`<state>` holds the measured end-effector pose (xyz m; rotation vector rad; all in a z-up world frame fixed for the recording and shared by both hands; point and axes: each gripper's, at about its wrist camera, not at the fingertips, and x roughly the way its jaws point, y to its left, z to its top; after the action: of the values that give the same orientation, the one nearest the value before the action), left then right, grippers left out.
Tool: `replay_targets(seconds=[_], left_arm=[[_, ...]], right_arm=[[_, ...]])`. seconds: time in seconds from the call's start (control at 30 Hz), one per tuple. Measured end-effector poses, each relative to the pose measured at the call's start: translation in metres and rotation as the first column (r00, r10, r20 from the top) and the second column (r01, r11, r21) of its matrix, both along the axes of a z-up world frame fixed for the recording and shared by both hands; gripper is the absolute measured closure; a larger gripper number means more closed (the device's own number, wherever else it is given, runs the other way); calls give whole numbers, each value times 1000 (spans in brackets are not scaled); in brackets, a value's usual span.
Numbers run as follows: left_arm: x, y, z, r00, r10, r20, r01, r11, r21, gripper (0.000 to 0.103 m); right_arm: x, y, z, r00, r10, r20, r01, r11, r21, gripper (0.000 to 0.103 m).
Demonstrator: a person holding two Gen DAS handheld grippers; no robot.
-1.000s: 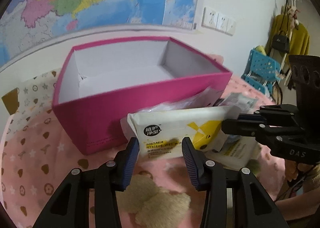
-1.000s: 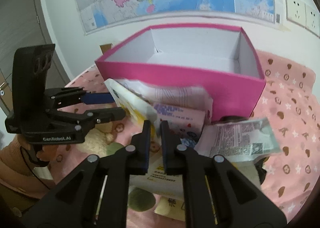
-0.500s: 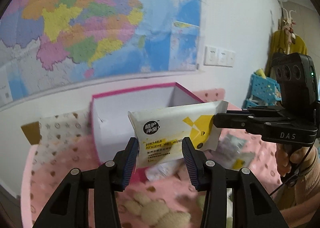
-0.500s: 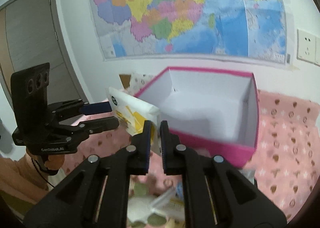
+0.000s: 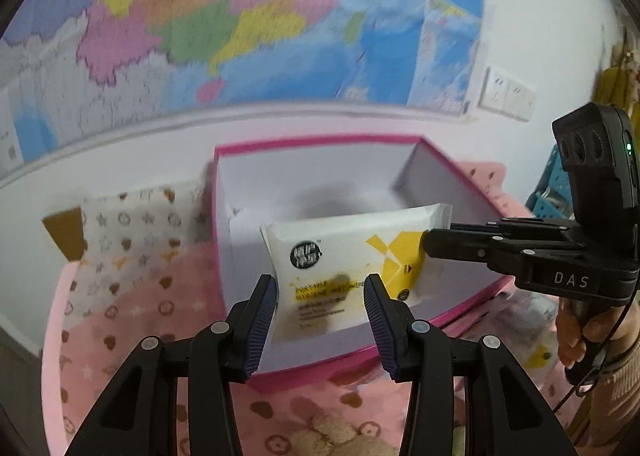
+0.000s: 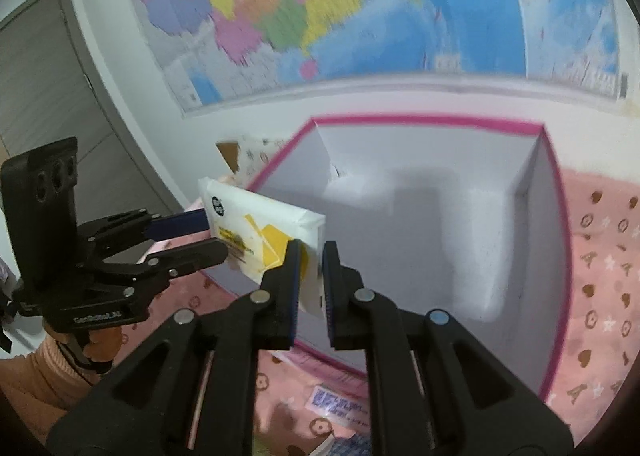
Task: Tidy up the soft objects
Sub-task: 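Lift the wipes pack with the left gripper and release it into the magenta box, then move the left gripper back over the green plush toy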
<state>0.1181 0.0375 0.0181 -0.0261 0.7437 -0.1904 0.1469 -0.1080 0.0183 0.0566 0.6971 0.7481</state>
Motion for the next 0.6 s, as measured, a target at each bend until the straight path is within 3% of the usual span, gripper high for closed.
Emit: replay_targets(seconds=[0.13,0.23,0.33,0.4,0.53,0.6], left_arm=[[8,5,-9,999,42,-33,-42,999,1,58],[8,11,-8,997,68,-32,-69,997,-18,57],[-1,13,-2,998,66,7,-66,997,-27,55],[-12,10,4,998,55,43,-53,998,-28,46],[-43,0,15,993,-19,120,24,999,-39,41],[-59,-6,19,988,-45,148,51,998,-37,38]], right_arm=[[19,5,-21,996,-33,-79,30,999,-31,87],[24,5,-28,994,-68,-84,63,996,-58,81],[18,-3,-24,995,-82,-58,79,995,-53,74],[5,-11,-17,997,-74,-35,73,997,-33,72],[-27,-22,-2,999,-37,24,37,999,-2,58],[-49,-27,5,998,-12,61,12,1000,11,56]])
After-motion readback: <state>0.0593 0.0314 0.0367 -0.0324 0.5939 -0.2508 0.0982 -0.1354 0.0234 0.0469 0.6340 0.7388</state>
